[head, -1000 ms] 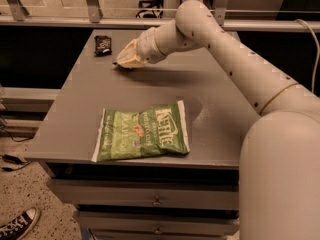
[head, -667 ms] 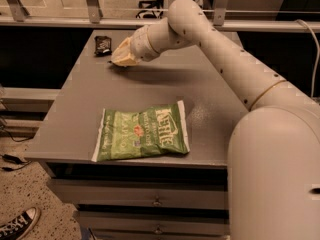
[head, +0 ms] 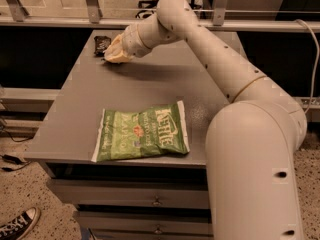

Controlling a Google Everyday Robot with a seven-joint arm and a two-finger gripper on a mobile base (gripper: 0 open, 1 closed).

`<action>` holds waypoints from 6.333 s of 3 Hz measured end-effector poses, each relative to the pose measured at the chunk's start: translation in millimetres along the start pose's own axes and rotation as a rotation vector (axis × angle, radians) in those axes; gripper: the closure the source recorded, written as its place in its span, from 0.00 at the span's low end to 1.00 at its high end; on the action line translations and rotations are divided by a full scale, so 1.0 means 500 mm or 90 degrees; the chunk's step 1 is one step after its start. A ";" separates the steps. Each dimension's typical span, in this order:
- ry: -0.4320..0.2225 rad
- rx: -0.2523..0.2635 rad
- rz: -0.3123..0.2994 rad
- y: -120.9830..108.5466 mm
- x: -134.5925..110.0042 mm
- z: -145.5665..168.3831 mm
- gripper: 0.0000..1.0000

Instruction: Move rxbar blueberry near rxbar chocolate

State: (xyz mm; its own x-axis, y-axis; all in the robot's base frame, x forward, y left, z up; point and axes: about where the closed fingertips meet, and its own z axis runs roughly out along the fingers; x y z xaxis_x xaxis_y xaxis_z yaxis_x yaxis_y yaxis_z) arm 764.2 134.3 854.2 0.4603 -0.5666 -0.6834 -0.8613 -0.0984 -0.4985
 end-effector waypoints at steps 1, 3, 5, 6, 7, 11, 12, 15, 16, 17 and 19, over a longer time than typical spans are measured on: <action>0.011 -0.009 -0.010 -0.007 0.007 0.018 0.67; 0.030 -0.016 -0.007 -0.009 0.034 0.026 0.21; 0.035 -0.010 -0.003 -0.016 0.041 0.022 0.00; 0.035 -0.010 -0.002 -0.021 0.034 0.017 0.00; 0.035 -0.010 -0.002 -0.022 0.032 0.016 0.00; 0.035 -0.010 -0.002 -0.028 0.025 0.009 0.10; 0.035 -0.010 -0.002 -0.028 0.024 0.009 0.18; 0.035 -0.010 -0.001 -0.031 0.021 0.006 0.62; 0.022 0.025 0.061 -0.033 0.030 -0.089 0.64; -0.037 0.147 0.277 -0.035 0.045 -0.437 0.62; -0.060 0.257 0.511 -0.009 0.130 -0.725 0.26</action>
Offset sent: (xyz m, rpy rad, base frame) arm 0.0196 -0.0047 -0.0115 -0.0632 -0.0049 -0.0138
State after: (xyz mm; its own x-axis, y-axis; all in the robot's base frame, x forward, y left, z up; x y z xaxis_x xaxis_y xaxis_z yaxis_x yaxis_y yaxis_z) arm 719.9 -198.8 1005.5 -0.2156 -0.2695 -0.9386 -0.7982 0.6023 0.0104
